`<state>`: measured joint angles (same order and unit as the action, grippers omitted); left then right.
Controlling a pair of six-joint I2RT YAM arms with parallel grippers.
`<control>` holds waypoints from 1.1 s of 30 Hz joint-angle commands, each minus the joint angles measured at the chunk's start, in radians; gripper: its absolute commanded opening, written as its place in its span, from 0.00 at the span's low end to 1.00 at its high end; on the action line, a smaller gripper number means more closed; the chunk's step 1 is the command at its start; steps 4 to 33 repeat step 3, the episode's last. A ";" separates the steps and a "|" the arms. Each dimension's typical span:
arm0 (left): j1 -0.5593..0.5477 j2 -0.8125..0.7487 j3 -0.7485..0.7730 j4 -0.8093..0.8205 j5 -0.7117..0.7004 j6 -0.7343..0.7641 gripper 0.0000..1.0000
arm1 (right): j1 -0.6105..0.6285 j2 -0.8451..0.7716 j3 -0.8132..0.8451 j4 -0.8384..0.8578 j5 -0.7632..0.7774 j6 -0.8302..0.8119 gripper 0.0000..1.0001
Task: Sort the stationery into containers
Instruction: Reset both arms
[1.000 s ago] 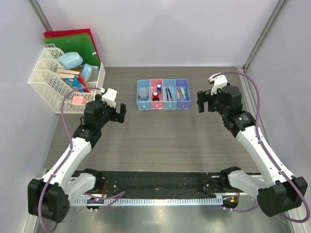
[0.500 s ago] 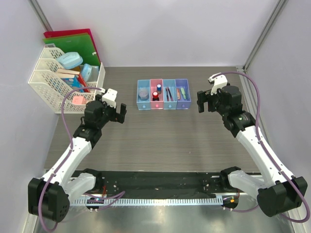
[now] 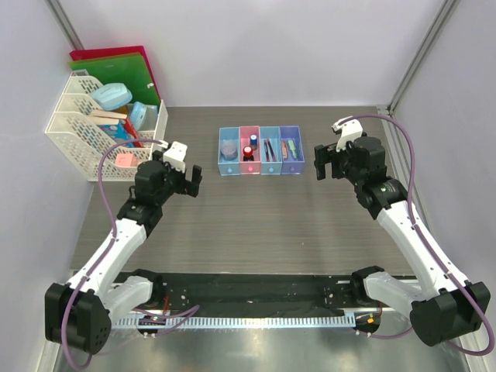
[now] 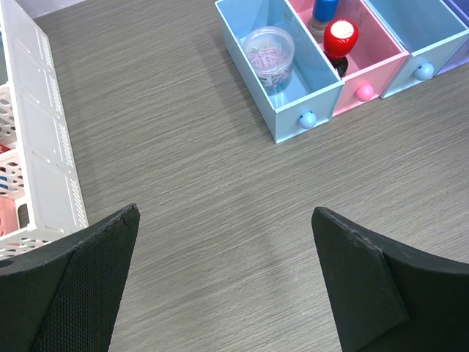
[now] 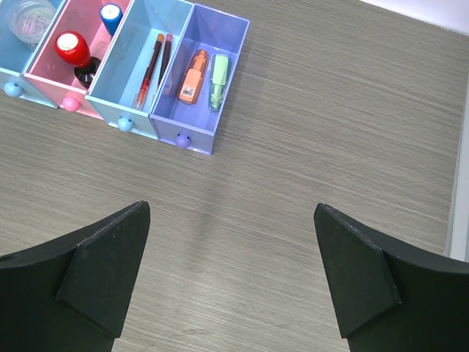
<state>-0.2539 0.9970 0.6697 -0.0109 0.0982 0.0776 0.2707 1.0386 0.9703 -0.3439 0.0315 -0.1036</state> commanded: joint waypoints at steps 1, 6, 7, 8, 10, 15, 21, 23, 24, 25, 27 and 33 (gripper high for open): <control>0.004 -0.003 -0.002 0.051 0.008 -0.016 1.00 | -0.004 -0.012 -0.001 0.051 -0.002 0.001 1.00; 0.005 0.000 -0.001 0.051 0.008 -0.018 1.00 | -0.004 -0.018 -0.001 0.052 -0.007 -0.002 1.00; 0.005 0.000 -0.001 0.051 0.008 -0.018 1.00 | -0.004 -0.018 -0.001 0.052 -0.007 -0.002 1.00; 0.005 0.000 -0.001 0.051 0.008 -0.018 1.00 | -0.004 -0.018 -0.001 0.052 -0.007 -0.002 1.00; 0.005 0.000 -0.001 0.051 0.008 -0.018 1.00 | -0.004 -0.018 -0.001 0.052 -0.007 -0.002 1.00; 0.005 0.000 -0.001 0.051 0.008 -0.018 1.00 | -0.004 -0.018 -0.001 0.052 -0.007 -0.002 1.00; 0.005 0.000 -0.001 0.051 0.008 -0.018 1.00 | -0.004 -0.018 -0.001 0.052 -0.007 -0.002 1.00; 0.005 0.000 -0.001 0.051 0.008 -0.018 1.00 | -0.004 -0.018 -0.001 0.052 -0.007 -0.002 1.00; 0.005 0.000 -0.001 0.051 0.008 -0.018 1.00 | -0.004 -0.018 -0.001 0.052 -0.007 -0.002 1.00; 0.005 0.000 -0.001 0.051 0.008 -0.018 1.00 | -0.004 -0.018 -0.001 0.052 -0.007 -0.002 1.00; 0.005 0.000 -0.001 0.051 0.008 -0.018 1.00 | -0.004 -0.018 -0.001 0.052 -0.007 -0.002 1.00; 0.005 0.000 -0.001 0.051 0.008 -0.018 1.00 | -0.004 -0.018 -0.001 0.052 -0.007 -0.002 1.00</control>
